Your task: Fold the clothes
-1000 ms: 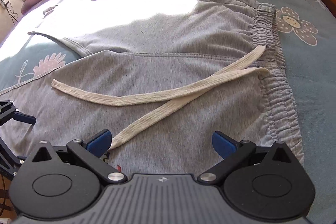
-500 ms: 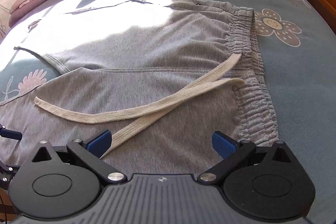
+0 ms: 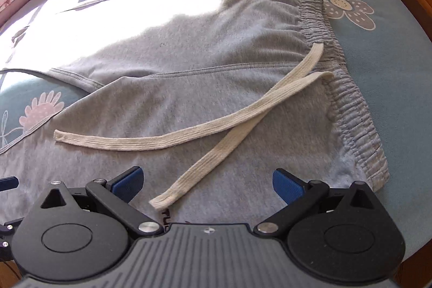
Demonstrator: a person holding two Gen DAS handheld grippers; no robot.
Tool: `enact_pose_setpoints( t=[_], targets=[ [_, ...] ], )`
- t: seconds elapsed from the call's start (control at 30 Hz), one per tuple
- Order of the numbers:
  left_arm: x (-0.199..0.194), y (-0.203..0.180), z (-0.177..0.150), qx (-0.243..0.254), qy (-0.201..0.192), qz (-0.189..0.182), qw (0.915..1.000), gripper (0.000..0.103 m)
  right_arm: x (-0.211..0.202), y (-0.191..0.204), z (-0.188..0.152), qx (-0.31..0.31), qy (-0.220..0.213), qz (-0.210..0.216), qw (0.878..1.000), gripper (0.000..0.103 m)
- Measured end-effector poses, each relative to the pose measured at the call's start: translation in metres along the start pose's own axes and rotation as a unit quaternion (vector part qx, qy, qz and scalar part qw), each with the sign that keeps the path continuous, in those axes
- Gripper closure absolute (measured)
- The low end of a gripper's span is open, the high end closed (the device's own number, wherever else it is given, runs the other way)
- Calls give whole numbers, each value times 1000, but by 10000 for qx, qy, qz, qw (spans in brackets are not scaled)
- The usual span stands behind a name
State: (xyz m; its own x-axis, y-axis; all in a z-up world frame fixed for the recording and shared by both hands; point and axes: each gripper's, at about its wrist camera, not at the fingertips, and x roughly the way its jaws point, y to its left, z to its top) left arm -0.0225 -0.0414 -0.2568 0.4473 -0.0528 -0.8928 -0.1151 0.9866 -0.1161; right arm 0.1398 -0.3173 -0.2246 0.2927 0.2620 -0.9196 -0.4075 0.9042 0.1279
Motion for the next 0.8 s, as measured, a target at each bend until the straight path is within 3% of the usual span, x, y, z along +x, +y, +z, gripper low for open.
enact_pose_setpoints(
  t=[0.3, 0.47, 0.5, 0.57, 0.67, 0.8],
  targets=[
    [-31, 85, -54, -550, -137, 734, 9957, 1, 31, 151, 3, -1012, 39, 1034, 9895, 0],
    [-42, 135, -95, -1112, 171, 971, 9889, 1, 46, 203, -7, -1355, 261, 1135, 9839, 0],
    [-48, 141, -104, -1077, 70, 925, 9898, 1, 49, 212, -10, -1438, 323, 1124, 9827, 0],
    [-53, 151, -117, -1097, 312, 1060, 9878, 1, 54, 227, -15, -1608, 444, 1102, 9798, 0],
    [-69, 170, -138, -1388, 364, 1178, 9826, 1, 57, 246, -19, -1855, 550, 1061, 9753, 0],
    [-84, 181, -138, -1393, 101, 1231, 9825, 1, 51, 275, -22, -2279, 415, 1098, 9666, 0]
  ],
)
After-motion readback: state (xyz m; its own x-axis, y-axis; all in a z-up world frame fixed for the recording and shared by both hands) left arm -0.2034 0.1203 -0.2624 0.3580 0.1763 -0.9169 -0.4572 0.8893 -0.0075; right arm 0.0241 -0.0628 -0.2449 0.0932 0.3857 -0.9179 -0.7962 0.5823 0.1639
